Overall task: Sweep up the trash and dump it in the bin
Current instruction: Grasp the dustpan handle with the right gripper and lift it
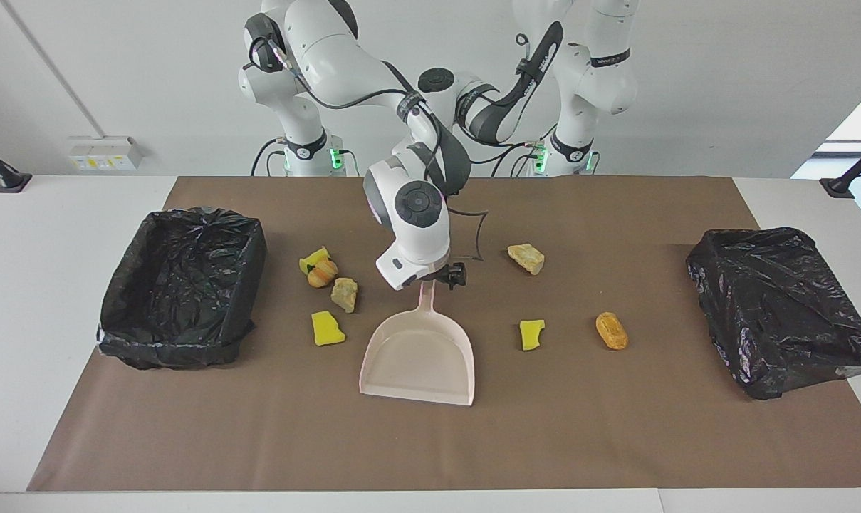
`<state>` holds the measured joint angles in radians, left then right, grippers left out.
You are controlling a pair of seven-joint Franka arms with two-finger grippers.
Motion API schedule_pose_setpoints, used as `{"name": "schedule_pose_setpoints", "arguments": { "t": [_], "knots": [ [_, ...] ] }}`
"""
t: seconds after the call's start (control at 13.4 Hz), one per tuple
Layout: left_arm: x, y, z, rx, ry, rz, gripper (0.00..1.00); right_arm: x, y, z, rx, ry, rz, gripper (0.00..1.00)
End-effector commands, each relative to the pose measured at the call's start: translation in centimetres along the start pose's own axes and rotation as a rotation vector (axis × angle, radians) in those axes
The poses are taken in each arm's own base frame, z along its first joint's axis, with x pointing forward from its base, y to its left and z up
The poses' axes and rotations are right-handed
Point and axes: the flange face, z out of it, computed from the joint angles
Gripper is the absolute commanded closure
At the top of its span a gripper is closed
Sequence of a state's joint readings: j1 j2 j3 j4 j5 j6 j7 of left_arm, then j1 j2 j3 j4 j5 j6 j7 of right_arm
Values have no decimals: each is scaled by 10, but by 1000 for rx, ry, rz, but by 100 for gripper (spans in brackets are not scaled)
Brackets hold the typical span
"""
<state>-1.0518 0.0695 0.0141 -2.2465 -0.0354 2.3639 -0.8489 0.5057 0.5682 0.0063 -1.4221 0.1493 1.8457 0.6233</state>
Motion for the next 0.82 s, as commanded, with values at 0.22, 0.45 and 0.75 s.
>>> {"name": "schedule_pose_setpoints", "arguments": {
  "t": [0.22,0.45,0.75],
  "knots": [
    [9,2,-6,-6,7,-23,77,-8,10,5,21,-13,15,47],
    [8,0,-10,11,-10,-17,100,-8,9,3,30,-5,60,100],
    [19,-42,-42,90,-91,-54,100,-1,17,-10,39,5,56,100]
  ]
}}
